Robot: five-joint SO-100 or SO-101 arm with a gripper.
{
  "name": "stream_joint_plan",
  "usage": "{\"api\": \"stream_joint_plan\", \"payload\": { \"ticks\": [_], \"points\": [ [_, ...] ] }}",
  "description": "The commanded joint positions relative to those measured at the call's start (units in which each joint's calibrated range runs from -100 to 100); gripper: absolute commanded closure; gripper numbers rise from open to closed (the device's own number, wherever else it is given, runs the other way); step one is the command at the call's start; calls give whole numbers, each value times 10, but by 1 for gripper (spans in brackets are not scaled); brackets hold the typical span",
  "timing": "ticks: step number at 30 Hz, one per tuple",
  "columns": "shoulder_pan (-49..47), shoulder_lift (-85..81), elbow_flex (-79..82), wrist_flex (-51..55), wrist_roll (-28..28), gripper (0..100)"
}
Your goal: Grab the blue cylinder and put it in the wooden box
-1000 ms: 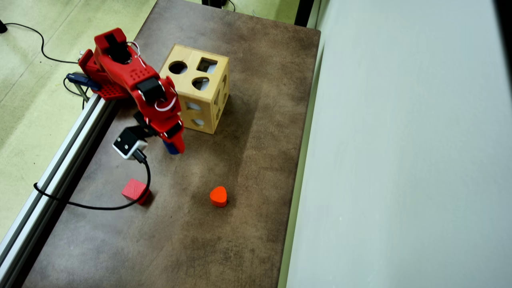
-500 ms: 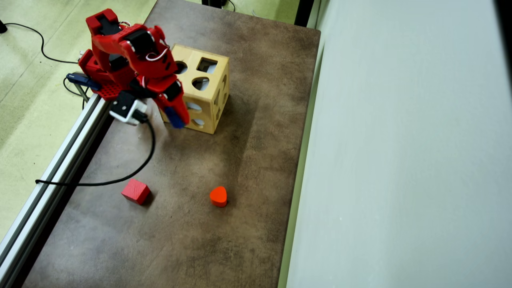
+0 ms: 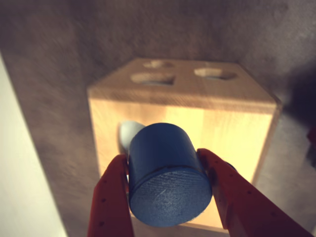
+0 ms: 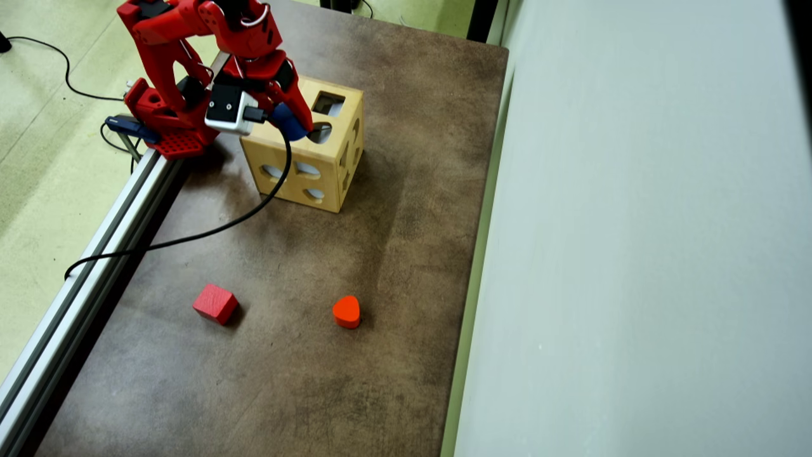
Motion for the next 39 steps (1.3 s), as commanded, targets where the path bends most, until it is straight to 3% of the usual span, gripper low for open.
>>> {"api": "stream_joint_plan", "payload": {
  "ticks": [1,12,39],
  "points": [
    [-37,-65,46,7,-1,92],
    [-102,-113,124,7,-1,92],
    [-137,-113,194,7,-2,92]
  ]
}}
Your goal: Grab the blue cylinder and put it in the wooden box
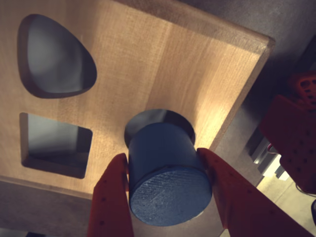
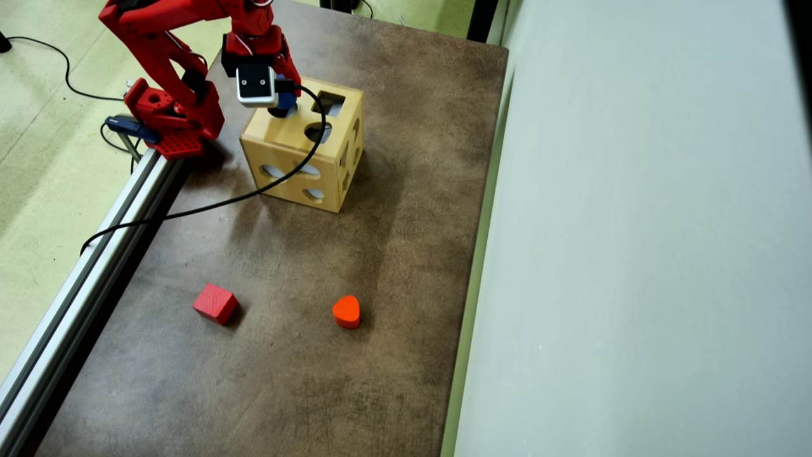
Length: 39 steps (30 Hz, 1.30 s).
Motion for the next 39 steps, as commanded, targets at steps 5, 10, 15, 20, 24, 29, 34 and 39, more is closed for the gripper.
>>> {"api": "stream_joint_plan", "payload": {
  "ticks": [5,10,15,20,24,29,34,39],
  "points": [
    [-3,-25,-3,7,-1,92],
    [3,-23,-3,7,-1,92],
    [4,-17,-7,5,-2,92],
    [4,-16,-12,5,-5,89],
    [4,-24,-12,5,-25,77],
    [1,-24,-9,6,-26,71],
    [2,-24,-12,5,-26,71],
    [4,-25,-12,5,-26,71]
  ]
}}
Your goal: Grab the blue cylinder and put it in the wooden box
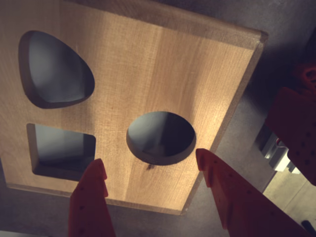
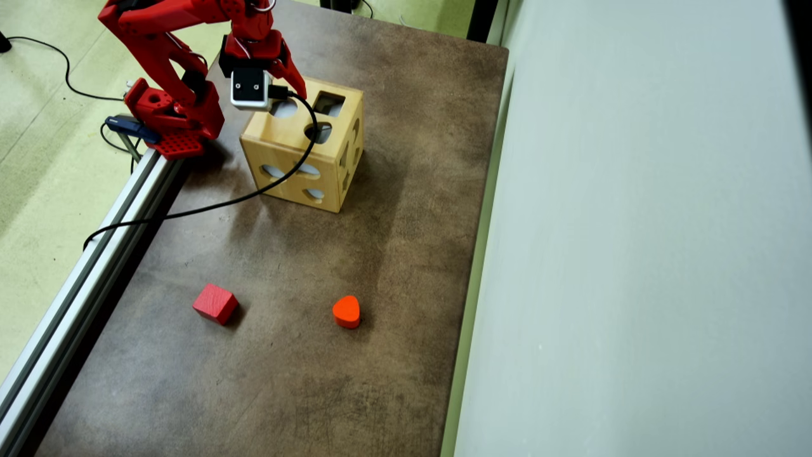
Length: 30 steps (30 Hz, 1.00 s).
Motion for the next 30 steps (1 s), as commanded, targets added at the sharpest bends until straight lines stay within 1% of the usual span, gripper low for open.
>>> {"api": "stream_joint_plan", "payload": {
  "ticks": [1,3,5,11,13,16,21,30],
  "points": [
    [1,-21,-12,5,-1,71],
    [1,-39,-14,5,-1,72],
    [2,-74,-24,3,-1,76],
    [41,-99,-75,3,-2,96],
    [60,-100,-94,5,-2,99],
    [86,-122,-118,6,-2,98],
    [128,-190,-113,3,-2,98],
    [126,-330,-110,5,-1,98]
  ]
}}
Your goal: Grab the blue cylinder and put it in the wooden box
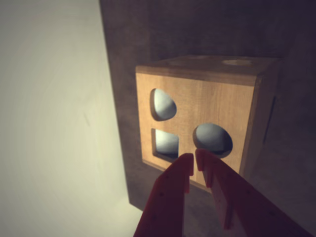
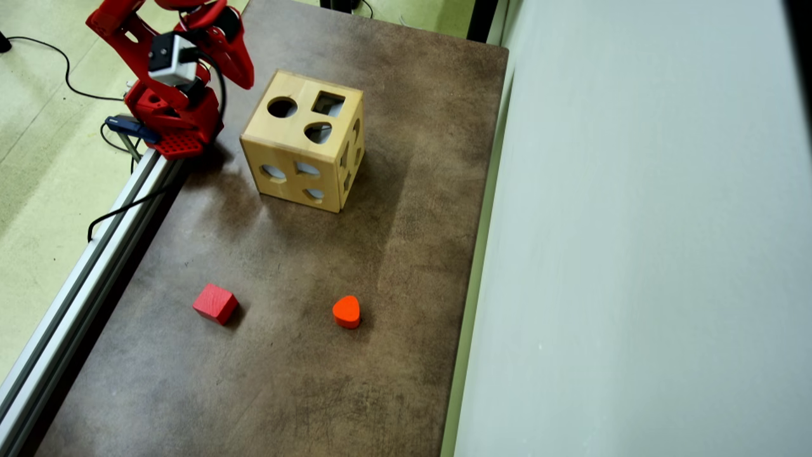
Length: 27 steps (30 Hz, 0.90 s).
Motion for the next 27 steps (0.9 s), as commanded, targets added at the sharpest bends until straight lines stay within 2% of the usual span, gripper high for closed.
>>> {"api": "stream_joint_plan", "payload": {
  "ticks": [1,13,17,23,27],
  "points": [
    [-6,-75,-22,3,-1,98],
    [-7,-207,-15,7,-2,98],
    [-9,-260,31,7,-30,98],
    [-100,-304,96,6,-54,98],
    [-105,-334,99,6,-53,98]
  ]
}}
